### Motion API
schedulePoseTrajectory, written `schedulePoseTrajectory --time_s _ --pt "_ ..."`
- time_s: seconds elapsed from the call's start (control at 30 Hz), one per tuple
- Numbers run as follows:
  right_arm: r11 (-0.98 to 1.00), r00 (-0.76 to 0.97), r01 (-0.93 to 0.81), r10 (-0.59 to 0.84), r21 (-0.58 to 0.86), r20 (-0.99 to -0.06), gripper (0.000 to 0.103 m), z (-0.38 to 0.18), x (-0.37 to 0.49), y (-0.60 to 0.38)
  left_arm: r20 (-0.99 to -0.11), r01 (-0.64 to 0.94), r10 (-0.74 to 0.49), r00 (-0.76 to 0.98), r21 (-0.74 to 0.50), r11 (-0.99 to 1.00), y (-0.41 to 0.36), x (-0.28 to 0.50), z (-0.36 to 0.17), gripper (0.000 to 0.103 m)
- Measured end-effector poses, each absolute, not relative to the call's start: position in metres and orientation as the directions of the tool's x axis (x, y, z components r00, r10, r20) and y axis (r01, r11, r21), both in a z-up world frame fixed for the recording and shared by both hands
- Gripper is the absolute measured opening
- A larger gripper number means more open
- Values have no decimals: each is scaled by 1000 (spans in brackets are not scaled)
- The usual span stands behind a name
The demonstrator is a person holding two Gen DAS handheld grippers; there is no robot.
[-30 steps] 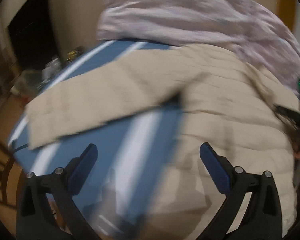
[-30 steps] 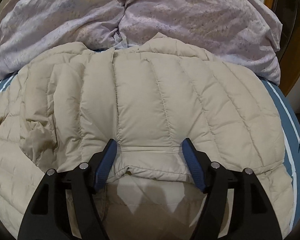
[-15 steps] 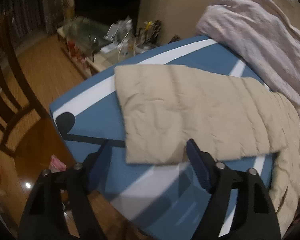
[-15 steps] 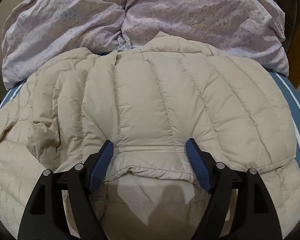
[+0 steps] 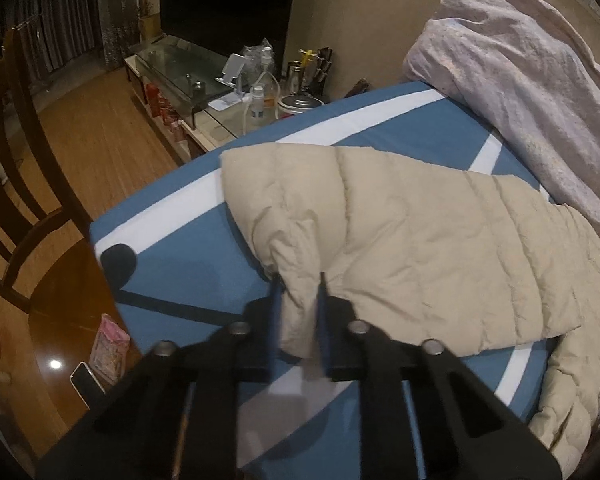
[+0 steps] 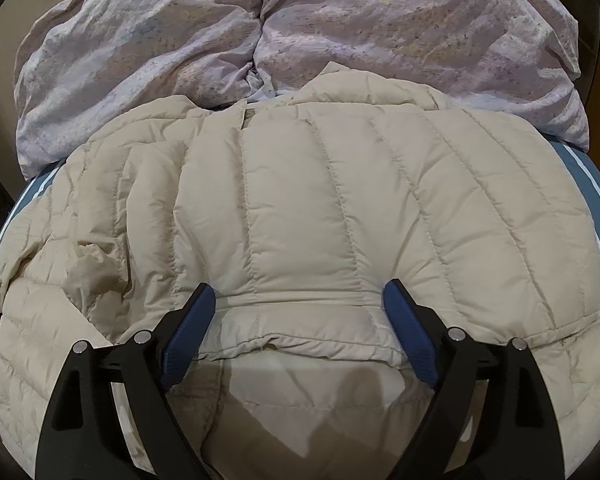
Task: Fold large clothes
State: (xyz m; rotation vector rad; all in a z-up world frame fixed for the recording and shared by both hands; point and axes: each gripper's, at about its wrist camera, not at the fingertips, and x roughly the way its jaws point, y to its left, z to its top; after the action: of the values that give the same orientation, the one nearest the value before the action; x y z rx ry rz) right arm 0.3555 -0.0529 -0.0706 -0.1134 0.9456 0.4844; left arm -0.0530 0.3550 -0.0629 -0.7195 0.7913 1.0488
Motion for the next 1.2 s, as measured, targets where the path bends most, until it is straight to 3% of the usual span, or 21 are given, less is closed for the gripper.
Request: schedulePoseTrajectory --time_s 0.17,0.47,0.77,1.2 --pt "888 491 -448 343 106 -801 88 -70 355 -52 -835 -927 468 289 -122 354 352 -41 -51 7" --pt "876 455 -468 352 116 -818 88 -59 350 -56 -744 -839 490 454 -172 515 319 18 24 7" --pt "855 393 -478 415 203 -821 88 -40 339 -81 -683 -619 290 670 -300 726 237 111 64 7" --pt "876 438 -430 412 216 -799 88 -29 342 -139 -678 -339 6 735 -360 869 109 219 53 7"
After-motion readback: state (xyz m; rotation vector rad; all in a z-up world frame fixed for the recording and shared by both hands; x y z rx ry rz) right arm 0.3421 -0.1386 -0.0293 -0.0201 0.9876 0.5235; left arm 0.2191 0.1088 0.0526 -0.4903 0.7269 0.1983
